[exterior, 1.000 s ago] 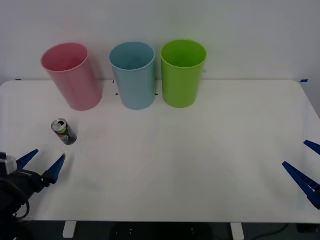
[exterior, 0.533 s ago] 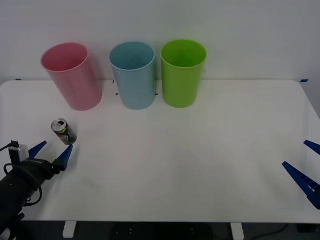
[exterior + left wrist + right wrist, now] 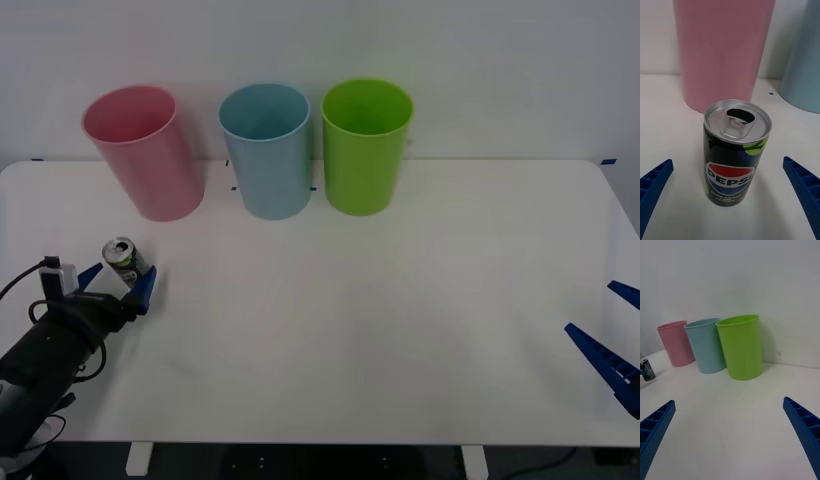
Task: Grasp the object on the table and drop it into the matching bin: aluminum can to the light blue bin, PET bottle to the pink bin.
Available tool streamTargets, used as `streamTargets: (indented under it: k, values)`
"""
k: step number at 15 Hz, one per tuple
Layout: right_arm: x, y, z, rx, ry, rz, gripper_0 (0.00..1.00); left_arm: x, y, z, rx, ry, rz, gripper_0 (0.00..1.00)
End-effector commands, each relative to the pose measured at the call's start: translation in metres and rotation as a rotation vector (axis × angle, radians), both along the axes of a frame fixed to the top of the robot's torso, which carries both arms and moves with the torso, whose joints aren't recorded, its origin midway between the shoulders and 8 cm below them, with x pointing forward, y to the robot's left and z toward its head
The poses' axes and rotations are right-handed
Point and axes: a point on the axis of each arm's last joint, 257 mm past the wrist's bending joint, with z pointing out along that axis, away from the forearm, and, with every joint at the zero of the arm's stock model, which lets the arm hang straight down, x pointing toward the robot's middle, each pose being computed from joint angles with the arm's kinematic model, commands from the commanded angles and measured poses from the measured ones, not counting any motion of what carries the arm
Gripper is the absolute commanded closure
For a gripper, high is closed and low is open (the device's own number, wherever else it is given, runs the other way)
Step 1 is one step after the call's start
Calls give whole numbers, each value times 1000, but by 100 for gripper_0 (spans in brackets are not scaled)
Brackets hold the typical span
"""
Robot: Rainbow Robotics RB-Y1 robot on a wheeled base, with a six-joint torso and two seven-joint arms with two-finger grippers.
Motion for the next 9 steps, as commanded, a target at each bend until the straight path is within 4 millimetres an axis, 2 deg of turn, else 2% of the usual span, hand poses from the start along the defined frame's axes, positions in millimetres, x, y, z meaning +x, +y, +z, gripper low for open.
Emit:
streamTargets:
  k: [1, 6, 9]
  values:
    - [0, 0, 0, 0, 0, 0, 0, 15, -6, -3, -15, 11, 0, 0]
    - [0, 0, 0, 0, 0, 0, 0, 34, -14, -2, -22, 16, -9, 0]
    - [0, 0, 0, 0, 0, 0, 0, 37, -17, -2, -17, 16, -13, 0]
